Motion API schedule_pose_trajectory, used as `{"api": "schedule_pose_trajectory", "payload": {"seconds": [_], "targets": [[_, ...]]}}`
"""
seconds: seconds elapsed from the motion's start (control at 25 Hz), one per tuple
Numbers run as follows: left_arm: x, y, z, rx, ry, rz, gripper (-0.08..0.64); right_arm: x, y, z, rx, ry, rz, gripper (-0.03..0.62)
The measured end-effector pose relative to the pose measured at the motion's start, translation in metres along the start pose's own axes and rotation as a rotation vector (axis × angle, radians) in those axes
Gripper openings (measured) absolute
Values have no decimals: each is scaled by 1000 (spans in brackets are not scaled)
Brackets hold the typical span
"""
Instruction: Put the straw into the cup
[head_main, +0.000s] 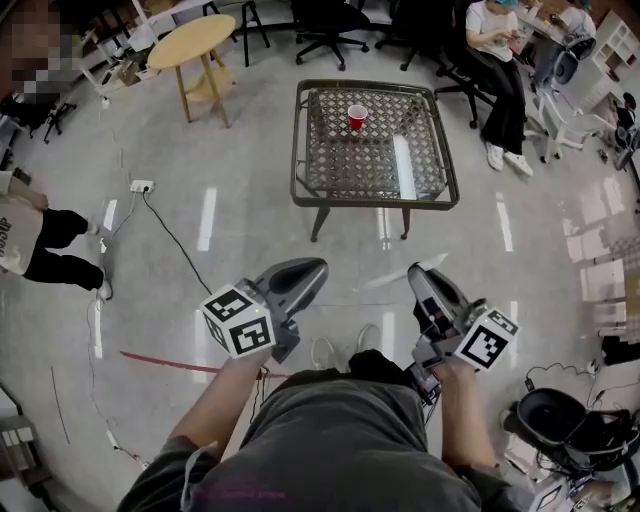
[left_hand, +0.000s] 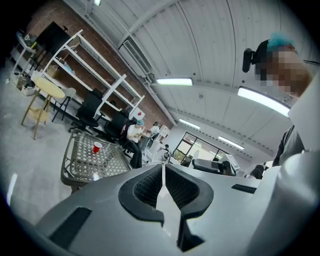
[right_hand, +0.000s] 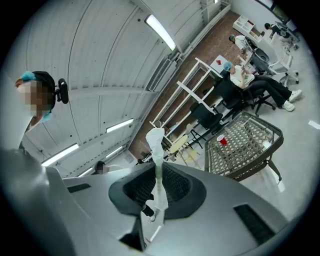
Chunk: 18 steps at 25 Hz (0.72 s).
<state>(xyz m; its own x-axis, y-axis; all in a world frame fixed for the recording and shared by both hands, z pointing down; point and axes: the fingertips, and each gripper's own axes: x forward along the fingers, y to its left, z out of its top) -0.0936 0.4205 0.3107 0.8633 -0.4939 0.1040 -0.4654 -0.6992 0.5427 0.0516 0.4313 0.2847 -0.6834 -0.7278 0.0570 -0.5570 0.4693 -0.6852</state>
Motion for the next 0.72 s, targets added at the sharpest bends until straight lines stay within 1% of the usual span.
{"api": "schedule_pose_trajectory", "payload": {"seconds": [0.24,0.48,0.72], "targets": [[14,16,1,-7,12,10,26,12,-18,7,17,-1,6,44],[42,30,12,-2,14,29,28,23,-47,25,41,5,14,44],[76,47,29,0,9,43,26,43,-72,52,27,25,37,44]]}}
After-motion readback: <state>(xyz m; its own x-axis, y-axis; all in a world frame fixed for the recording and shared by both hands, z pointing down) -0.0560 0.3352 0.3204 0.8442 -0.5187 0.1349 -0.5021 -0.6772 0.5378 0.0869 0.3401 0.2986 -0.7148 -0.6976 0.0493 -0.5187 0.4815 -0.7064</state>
